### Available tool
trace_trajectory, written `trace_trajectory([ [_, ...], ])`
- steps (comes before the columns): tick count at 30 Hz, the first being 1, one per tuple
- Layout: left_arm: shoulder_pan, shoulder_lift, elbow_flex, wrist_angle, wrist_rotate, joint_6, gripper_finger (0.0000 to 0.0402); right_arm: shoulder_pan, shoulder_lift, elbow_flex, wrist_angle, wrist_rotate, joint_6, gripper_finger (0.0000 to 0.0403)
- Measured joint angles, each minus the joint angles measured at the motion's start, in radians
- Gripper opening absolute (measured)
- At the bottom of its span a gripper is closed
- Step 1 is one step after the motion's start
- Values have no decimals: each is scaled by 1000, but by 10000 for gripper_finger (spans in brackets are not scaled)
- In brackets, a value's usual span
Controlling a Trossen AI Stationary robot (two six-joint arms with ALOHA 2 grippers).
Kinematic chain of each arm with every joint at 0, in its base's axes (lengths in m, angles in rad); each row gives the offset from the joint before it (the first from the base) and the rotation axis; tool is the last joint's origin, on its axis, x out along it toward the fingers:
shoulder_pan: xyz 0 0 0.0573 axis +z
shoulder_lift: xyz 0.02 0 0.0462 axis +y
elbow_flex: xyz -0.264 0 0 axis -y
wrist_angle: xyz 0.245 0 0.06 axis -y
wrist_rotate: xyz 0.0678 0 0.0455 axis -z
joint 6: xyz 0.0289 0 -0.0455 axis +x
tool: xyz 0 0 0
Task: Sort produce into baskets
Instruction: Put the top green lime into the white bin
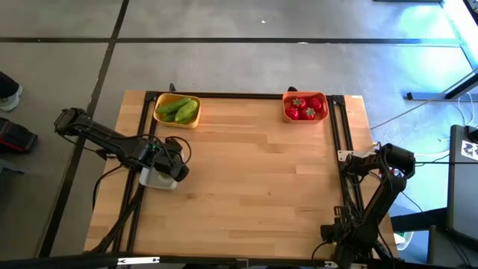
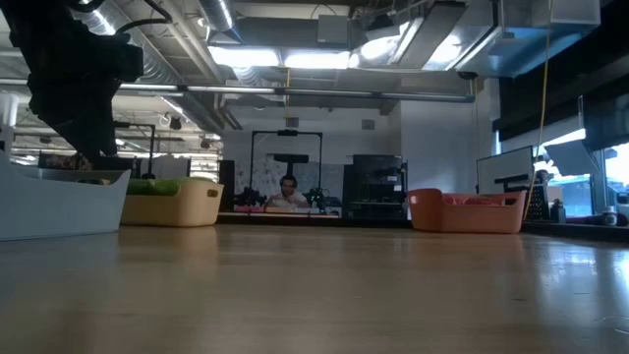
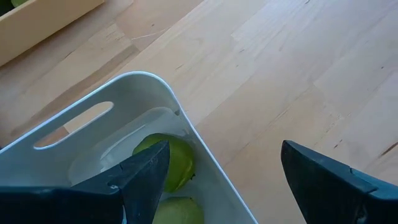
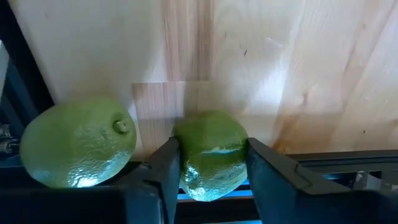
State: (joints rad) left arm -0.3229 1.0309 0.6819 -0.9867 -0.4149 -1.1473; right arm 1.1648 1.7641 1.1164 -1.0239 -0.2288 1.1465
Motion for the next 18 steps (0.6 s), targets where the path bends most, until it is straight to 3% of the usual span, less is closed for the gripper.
trace_trajectory([
  [8, 0, 0, 0, 4, -1, 18, 302, 0, 0, 0, 1, -8, 0, 146],
  [15, 0, 0, 0, 4, -1, 50, 301, -32, -5, 0, -6, -6, -54, 99],
  [18, 0, 0, 0, 6, -1, 75, 301, -73, -19, 0, -40, 43, -106, 88],
])
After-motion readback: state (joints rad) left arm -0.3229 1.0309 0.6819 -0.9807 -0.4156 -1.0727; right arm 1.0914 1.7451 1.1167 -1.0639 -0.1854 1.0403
